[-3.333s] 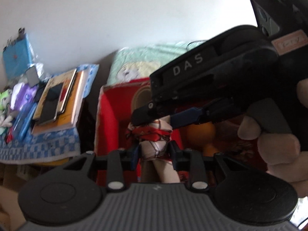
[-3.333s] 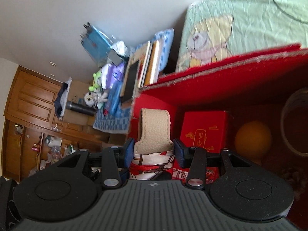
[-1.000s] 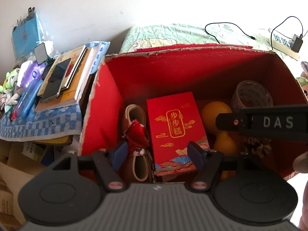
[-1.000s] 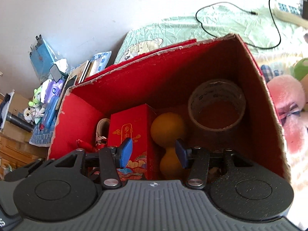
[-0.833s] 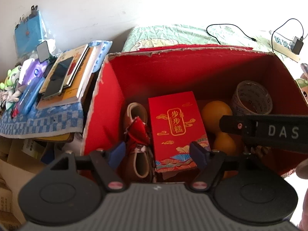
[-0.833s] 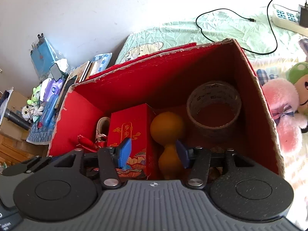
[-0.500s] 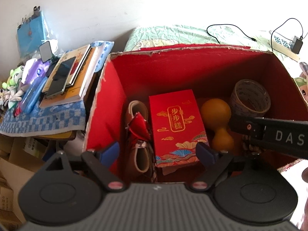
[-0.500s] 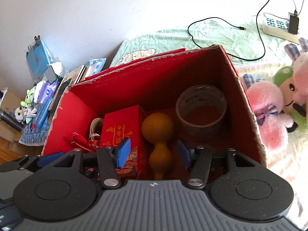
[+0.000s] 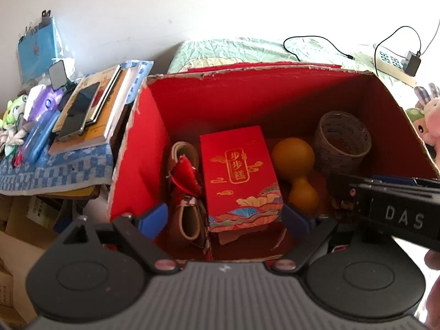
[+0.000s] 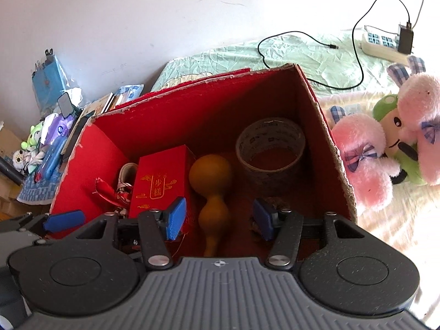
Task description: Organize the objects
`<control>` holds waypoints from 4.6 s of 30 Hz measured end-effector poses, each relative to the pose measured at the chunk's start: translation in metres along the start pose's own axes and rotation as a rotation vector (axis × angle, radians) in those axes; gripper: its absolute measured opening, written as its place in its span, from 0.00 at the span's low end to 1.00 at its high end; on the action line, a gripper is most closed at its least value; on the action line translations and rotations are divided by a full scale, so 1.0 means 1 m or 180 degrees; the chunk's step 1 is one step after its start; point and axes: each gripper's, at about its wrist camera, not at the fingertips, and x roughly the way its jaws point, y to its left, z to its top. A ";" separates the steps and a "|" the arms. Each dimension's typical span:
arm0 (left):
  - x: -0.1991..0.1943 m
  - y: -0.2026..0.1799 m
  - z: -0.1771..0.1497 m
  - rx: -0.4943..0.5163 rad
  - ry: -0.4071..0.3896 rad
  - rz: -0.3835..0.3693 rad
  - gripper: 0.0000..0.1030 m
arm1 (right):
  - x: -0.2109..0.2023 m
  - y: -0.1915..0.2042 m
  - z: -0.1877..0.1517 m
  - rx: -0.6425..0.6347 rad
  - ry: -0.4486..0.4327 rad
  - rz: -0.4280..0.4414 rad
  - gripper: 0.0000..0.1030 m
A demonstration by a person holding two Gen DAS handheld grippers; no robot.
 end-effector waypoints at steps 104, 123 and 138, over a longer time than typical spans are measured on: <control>-0.038 -0.020 -0.039 0.0027 0.0514 -0.0030 0.98 | -0.063 -0.017 -0.047 0.0270 -0.0005 -0.0152 0.60; -0.041 -0.007 -0.048 -0.0113 0.0646 0.0053 0.99 | -0.061 -0.006 -0.050 0.0124 0.0143 0.0025 0.60; -0.070 -0.007 -0.017 -0.0009 0.0377 -0.0088 0.99 | -0.091 -0.001 -0.025 0.0028 -0.0250 0.0067 0.64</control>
